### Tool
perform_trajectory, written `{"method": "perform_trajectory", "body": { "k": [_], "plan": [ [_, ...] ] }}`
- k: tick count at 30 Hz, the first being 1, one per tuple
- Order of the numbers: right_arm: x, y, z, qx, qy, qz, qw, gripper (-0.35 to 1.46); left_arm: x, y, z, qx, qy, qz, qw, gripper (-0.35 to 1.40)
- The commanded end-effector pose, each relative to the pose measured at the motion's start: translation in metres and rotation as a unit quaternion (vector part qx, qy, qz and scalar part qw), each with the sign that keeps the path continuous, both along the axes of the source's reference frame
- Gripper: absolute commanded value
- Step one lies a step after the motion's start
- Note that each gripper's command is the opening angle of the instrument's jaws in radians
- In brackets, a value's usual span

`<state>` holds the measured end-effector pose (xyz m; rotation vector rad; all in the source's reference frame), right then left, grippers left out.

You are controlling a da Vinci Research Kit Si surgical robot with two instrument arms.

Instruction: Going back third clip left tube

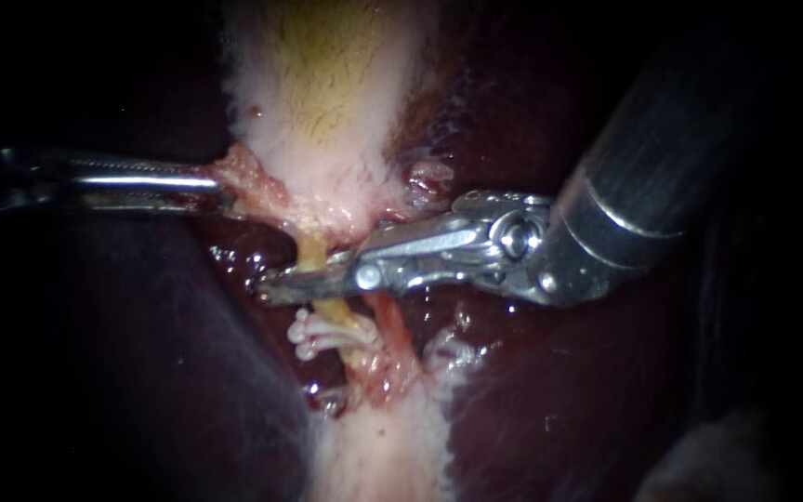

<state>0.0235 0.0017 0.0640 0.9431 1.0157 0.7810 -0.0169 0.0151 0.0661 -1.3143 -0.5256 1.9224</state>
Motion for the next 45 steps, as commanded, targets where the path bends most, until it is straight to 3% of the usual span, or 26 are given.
{"method": "perform_trajectory", "body": {
  "k": [1,4,6,8,12,21,25,32,41,45],
  "plan": [
    [0.0000,0.0000,0.0000,0.000,-0.001,0.001,1.0000,-0.35,0.0000,0.0000,0.0000,0.000,-0.001,0.001,1.0000,-0.35],
    [0.0000,-0.0001,0.0000,0.000,0.003,0.004,1.0000,-0.30,0.0000,0.0000,0.0000,0.000,-0.001,0.001,1.0000,-0.35],
    [0.0002,-0.0002,0.0001,0.005,0.020,0.006,0.9998,0.04,0.0000,0.0000,0.0000,0.000,-0.001,0.001,1.0000,-0.35],
    [0.0005,-0.0004,0.0002,0.012,0.045,0.006,0.9989,0.27,0.0000,0.0000,0.0000,0.000,-0.001,0.001,1.0000,-0.35],
    [0.0017,-0.0005,0.0007,0.005,0.059,0.010,0.9982,0.47,0.0001,0.0000,0.0001,0.000,-0.001,0.001,1.0000,-0.35],
    [0.0021,-0.0016,0.0031,-0.032,0.062,0.002,0.9976,0.48,0.0001,-0.0001,0.0002,0.000,-0.001,0.002,1.0000,-0.35],
    [0.0018,-0.0011,0.0049,-0.061,0.047,0.011,0.9969,0.50,0.0000,-0.0001,0.0004,-0.001,-0.001,0.002,1.0000,-0.35],
    [-0.0001,0.0002,0.0068,-0.100,0.044,0.016,0.9939,0.50,0.0000,-0.0001,0.0004,-0.001,0.000,0.001,1.0000,-0.35],
    [-0.0033,0.0001,0.0062,-0.167,0.046,0.015,0.9847,0.50,0.0000,-0.0001,0.0004,-0.001,-0.001,0.002,1.0000,-0.35],
    [-0.0054,0.0000,0.0057,-0.207,0.053,0.006,0.9768,0.50,0.0001,-0.0001,0.0005,-0.001,-0.001,0.002,1.0000,-0.35]
  ]
}}
